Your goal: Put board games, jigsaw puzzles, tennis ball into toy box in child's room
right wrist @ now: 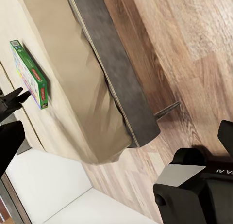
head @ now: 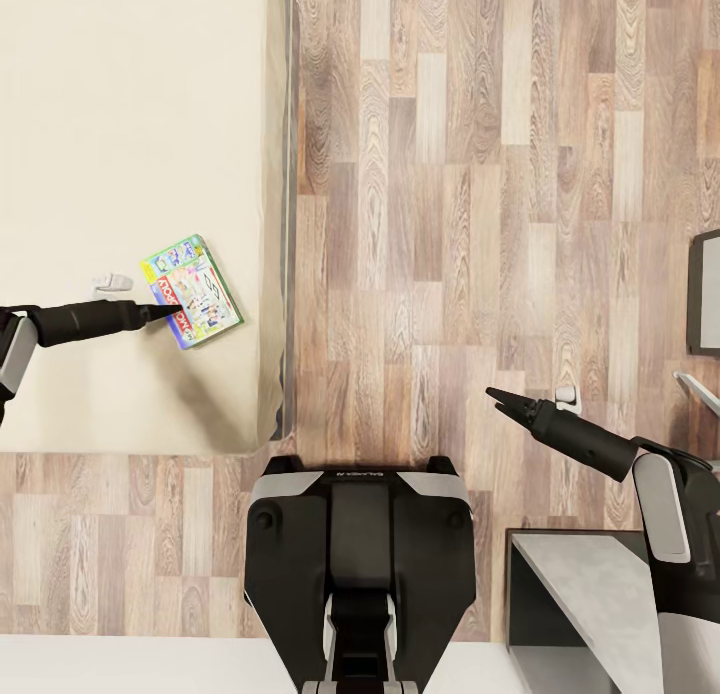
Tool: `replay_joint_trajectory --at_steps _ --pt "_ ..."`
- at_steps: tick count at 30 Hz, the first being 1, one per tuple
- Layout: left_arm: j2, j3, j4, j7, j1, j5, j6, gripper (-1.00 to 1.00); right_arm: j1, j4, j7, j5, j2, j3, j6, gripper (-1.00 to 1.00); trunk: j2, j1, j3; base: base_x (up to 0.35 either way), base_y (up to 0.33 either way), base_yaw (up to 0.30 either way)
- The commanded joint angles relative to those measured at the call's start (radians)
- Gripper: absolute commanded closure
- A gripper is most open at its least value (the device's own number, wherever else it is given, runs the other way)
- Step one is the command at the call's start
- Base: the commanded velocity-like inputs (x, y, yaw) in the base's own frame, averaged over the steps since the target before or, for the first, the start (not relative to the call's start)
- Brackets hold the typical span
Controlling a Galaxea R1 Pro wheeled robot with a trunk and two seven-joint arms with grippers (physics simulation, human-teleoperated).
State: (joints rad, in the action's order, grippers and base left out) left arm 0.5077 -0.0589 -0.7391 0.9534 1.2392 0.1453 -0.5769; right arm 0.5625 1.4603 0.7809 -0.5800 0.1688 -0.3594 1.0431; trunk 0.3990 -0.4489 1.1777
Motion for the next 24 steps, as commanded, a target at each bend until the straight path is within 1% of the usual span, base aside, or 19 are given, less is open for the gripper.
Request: replay_joint_trajectory --at_steps 1,6,15,24 --pt "-0.013 0.002 0.001 0.001 0.0 0.006 -0.014 -1.0 0.0 0.0 0.006 0.005 0.0 -0.001 0.004 -1.0 0.001 -0.001 0.001 0.0 0.0 0.0" --pt "-0.023 0.001 0.001 0.001 0.0 0.007 -0.014 -1.0 0.0 0.0 0.007 0.005 -0.002 -0.001 0.004 -1.0 0.001 -0.001 0.001 0.0 0.0 0.0" --pt "-0.027 0.001 0.001 0.002 -0.001 0.007 -0.015 -1.0 0.0 0.0 0.008 0.005 -0.005 -0.001 0.004 -1.0 0.001 -0.001 0.001 0.0 0.0 0.0" --pt "-0.041 0.001 0.001 0.003 -0.001 0.007 -0.032 -1.0 0.0 0.0 0.007 0.005 -0.005 0.001 0.004 -1.0 0.001 -0.001 0.001 0.0 0.0 0.0"
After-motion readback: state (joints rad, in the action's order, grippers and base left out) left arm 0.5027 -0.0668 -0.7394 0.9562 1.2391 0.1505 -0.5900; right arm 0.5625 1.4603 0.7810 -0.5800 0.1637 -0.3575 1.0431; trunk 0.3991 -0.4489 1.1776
